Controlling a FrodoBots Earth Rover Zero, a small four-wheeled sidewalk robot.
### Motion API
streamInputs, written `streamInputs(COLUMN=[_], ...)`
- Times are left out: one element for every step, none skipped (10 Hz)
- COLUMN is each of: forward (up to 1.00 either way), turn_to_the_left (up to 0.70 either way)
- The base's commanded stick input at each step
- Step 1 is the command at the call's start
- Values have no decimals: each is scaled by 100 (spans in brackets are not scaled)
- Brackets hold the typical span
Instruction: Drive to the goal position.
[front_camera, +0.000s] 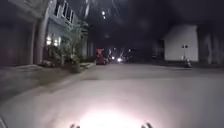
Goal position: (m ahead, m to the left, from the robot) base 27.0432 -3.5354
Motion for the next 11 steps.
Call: streamInputs(forward=[70, 70, 70, 70, 70, 70, 70, 70, 70, 70, 70], turn_to_the_left=[0, 0, 0, 0, 0, 0, 0, 0, 0, -2, -8])
